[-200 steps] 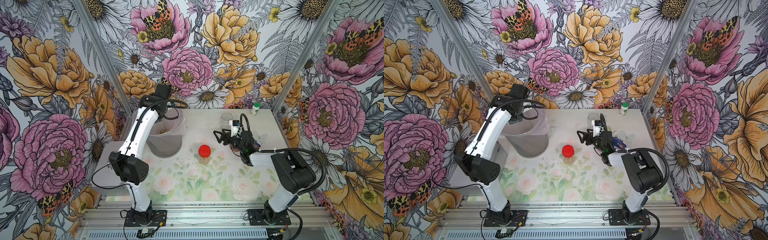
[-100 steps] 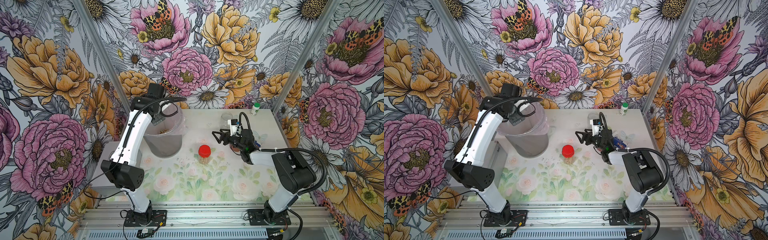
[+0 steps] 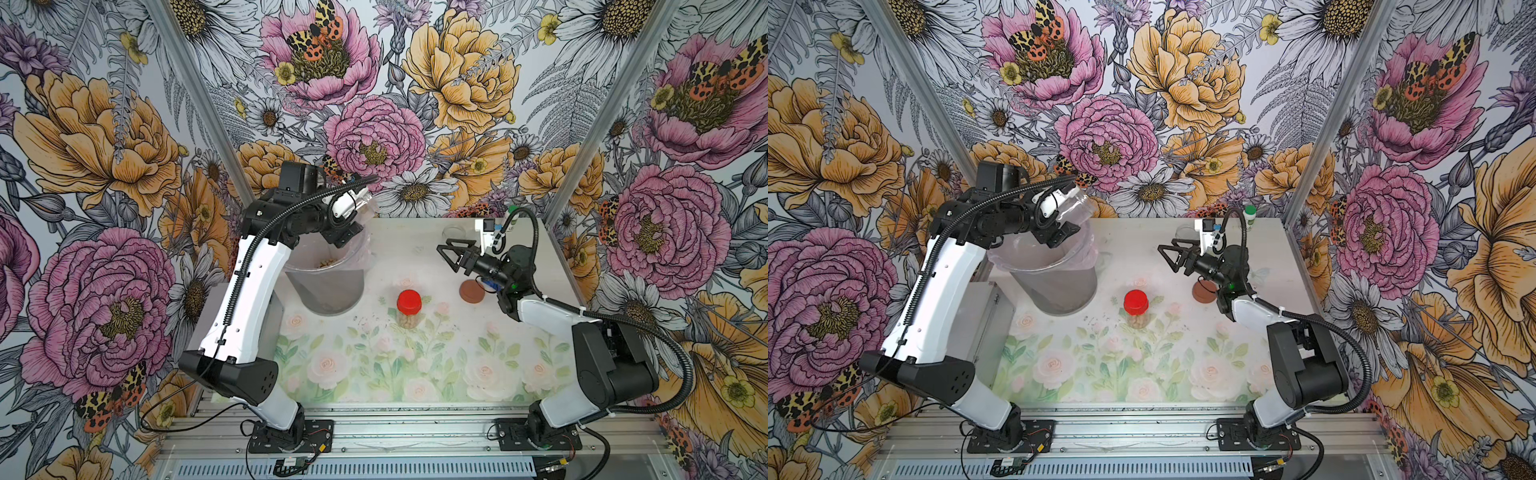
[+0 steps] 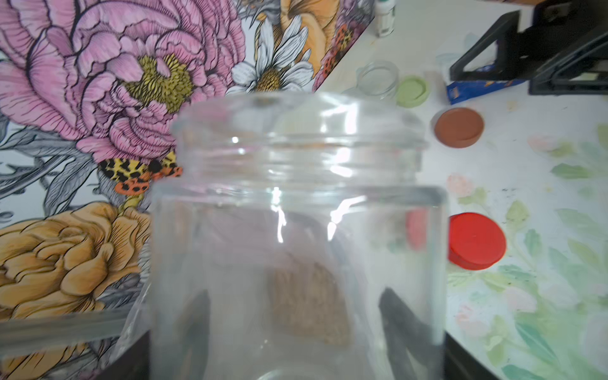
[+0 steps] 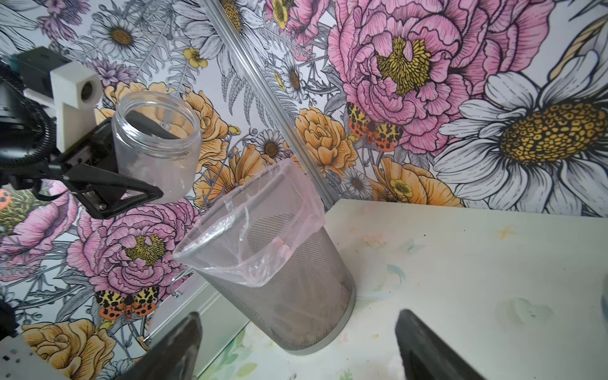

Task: Empty moldy peanuts from jars
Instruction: Pour the moldy peanuts from the jar into the trash bin, then place the jar at the center of the board.

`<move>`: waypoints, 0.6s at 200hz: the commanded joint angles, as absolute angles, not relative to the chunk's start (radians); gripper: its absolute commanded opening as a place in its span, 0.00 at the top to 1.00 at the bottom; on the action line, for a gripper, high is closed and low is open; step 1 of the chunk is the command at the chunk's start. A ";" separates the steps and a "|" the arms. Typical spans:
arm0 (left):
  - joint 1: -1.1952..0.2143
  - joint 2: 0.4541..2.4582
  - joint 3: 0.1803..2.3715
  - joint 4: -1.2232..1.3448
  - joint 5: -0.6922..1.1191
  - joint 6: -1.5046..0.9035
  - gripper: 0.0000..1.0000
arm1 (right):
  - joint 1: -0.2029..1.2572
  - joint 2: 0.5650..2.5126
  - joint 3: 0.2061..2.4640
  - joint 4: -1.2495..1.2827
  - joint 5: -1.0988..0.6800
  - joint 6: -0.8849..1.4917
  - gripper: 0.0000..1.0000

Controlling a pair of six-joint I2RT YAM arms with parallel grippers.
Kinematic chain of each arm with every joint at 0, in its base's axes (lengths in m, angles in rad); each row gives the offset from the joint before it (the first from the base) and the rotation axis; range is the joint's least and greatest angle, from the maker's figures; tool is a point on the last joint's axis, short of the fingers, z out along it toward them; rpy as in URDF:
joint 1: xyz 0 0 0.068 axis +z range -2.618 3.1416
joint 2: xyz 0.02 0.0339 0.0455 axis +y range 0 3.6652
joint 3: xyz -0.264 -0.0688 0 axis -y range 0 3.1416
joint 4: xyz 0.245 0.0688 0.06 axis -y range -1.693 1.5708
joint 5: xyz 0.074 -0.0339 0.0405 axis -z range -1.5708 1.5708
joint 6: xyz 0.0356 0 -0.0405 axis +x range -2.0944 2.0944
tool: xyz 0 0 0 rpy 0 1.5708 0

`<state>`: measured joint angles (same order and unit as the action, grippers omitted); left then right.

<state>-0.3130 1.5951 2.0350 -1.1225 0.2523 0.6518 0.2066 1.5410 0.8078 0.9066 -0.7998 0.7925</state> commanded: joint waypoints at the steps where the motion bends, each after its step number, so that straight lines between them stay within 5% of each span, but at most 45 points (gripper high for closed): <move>1: -0.368 1.566 1.970 -0.919 0.435 0.572 0.61 | 0.187 1.490 0.788 1.125 -0.863 0.984 0.06; 53: -0.520 1.603 1.758 -0.615 0.453 0.446 0.59 | 0.176 1.451 0.726 1.196 -0.789 1.084 0.04; 120: -0.592 1.723 1.732 -0.464 0.477 0.357 0.61 | 0.190 1.335 0.689 0.951 -0.710 0.948 0.01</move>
